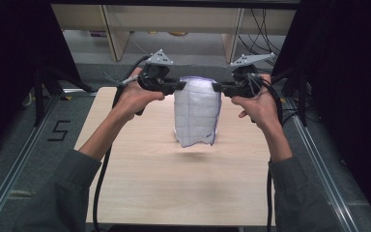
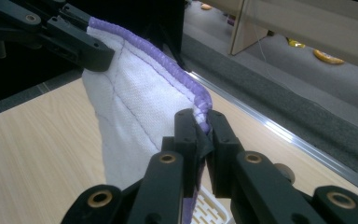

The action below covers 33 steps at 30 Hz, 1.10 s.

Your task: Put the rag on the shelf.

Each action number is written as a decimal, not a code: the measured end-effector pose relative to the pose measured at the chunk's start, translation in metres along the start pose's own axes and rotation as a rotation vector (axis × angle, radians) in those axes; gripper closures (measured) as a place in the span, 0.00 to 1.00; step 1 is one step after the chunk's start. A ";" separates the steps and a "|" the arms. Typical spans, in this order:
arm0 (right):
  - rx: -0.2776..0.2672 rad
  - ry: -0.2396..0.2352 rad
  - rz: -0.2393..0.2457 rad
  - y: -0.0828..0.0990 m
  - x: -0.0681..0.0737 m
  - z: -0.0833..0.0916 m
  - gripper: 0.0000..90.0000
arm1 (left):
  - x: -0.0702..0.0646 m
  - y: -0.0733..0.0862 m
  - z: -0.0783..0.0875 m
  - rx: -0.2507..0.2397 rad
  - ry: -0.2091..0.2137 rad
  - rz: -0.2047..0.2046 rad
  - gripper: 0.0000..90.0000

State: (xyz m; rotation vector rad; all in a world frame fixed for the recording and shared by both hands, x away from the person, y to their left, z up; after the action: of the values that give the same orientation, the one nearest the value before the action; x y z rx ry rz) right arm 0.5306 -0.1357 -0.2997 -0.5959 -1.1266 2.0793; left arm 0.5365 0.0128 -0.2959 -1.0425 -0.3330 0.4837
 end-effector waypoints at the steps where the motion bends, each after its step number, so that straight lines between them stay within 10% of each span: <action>1: 0.002 0.003 0.002 -0.002 -0.002 0.000 0.94 | 0.003 -0.004 -0.002 -0.008 -0.004 0.002 0.91; 22: -0.034 0.047 -0.049 -0.050 -0.030 -0.005 0.94 | 0.034 -0.048 -0.008 -0.091 -0.067 0.044 0.90; 33: -0.023 0.066 -0.125 -0.058 -0.059 -0.048 0.93 | 0.082 -0.037 -0.047 -0.134 -0.098 0.159 0.89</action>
State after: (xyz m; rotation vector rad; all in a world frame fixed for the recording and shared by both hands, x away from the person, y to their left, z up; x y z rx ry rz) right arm 0.6225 -0.1317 -0.2711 -0.5857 -1.1226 1.9291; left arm 0.6374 0.0060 -0.2825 -1.1836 -0.3749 0.6633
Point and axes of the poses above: each handheld gripper's, and its own axes: z roughly backward along the jaws, y roughly out of its underside, x roughly to its left, the point moved 9 cm from there along -z, roughly forward along the jaws, and after that the axes turned 5 degrees about y, right-handed, at the moved point
